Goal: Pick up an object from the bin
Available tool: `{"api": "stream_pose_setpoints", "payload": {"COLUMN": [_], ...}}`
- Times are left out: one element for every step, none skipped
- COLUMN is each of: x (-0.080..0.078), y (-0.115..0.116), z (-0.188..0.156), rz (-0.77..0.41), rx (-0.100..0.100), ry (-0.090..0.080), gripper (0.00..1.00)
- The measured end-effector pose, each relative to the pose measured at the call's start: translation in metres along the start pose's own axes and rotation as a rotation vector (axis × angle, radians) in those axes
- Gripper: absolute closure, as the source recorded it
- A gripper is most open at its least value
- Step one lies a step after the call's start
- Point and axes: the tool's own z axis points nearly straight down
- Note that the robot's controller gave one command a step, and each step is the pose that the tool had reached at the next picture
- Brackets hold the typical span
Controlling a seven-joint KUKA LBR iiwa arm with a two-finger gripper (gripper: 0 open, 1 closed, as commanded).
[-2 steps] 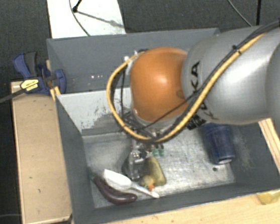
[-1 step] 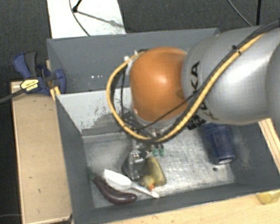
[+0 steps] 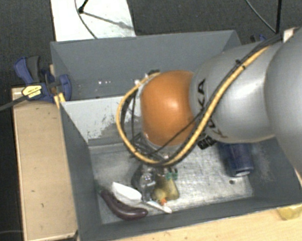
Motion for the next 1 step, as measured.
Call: {"api": "stream_pose_setpoints", "payload": {"x": [-0.0293], "y": [-0.0506], "z": [0.0666], "rz": [-0.12], "rx": [-0.002], "ry": [0.002], "gripper": [0.0]}}
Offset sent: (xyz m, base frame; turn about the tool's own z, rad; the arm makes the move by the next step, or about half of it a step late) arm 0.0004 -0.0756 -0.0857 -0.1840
